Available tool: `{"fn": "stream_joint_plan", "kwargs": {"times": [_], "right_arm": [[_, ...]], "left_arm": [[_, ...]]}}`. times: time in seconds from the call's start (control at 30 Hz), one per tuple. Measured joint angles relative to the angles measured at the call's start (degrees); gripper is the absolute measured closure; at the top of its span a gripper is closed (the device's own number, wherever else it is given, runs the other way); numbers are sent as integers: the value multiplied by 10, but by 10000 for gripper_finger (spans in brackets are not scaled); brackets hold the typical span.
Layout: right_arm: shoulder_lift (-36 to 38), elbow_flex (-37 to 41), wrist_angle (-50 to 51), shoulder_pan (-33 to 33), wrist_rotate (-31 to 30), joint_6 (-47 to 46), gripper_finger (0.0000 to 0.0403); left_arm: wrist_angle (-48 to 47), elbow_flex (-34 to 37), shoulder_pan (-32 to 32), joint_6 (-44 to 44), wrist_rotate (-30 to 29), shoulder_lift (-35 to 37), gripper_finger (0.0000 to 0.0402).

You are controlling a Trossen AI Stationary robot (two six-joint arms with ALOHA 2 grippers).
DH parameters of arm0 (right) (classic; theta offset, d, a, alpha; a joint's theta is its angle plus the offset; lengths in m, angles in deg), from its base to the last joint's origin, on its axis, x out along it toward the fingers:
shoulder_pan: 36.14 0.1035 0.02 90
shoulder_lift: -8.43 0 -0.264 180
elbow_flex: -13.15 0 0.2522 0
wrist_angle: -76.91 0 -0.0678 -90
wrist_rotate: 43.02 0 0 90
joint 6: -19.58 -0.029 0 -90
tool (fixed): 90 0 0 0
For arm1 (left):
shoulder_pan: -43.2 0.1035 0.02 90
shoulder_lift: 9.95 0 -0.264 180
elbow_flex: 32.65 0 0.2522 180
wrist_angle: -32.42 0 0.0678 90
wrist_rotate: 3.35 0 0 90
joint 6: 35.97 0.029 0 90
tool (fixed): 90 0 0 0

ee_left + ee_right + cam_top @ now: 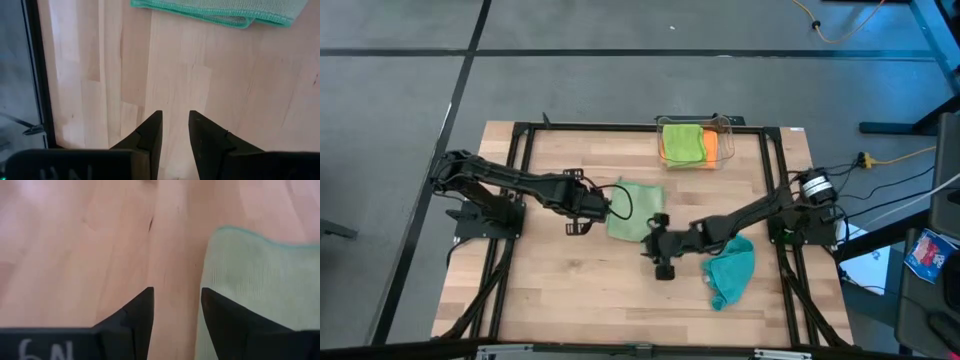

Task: Fold microfiber towels
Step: Stack the green microfiber towel on top of the light green microfiber towel in the transparent bin

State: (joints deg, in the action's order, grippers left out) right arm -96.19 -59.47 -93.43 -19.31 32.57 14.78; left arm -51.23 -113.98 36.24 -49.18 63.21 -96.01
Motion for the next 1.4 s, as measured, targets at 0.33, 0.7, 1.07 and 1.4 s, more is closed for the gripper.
{"fn": "stream_joint_plan", "kwargs": {"times": [0.33, 0.7, 1.07, 1.4], "right_arm": [[-182, -253, 280, 22, -173, 31, 236], [-237, -362, 323, 23, -166, -10, 236], [-233, -428, 382, 18, -112, -39, 163], [-233, -428, 379, 13, -127, -108, 150]], "left_arm": [[-2, 0, -4, -2, 0, 0, 315], [-32, 0, -4, -2, 0, 0, 315], [-41, 0, -6, -2, 0, 0, 315], [-117, 0, -6, -17, 0, 0, 314]]}}
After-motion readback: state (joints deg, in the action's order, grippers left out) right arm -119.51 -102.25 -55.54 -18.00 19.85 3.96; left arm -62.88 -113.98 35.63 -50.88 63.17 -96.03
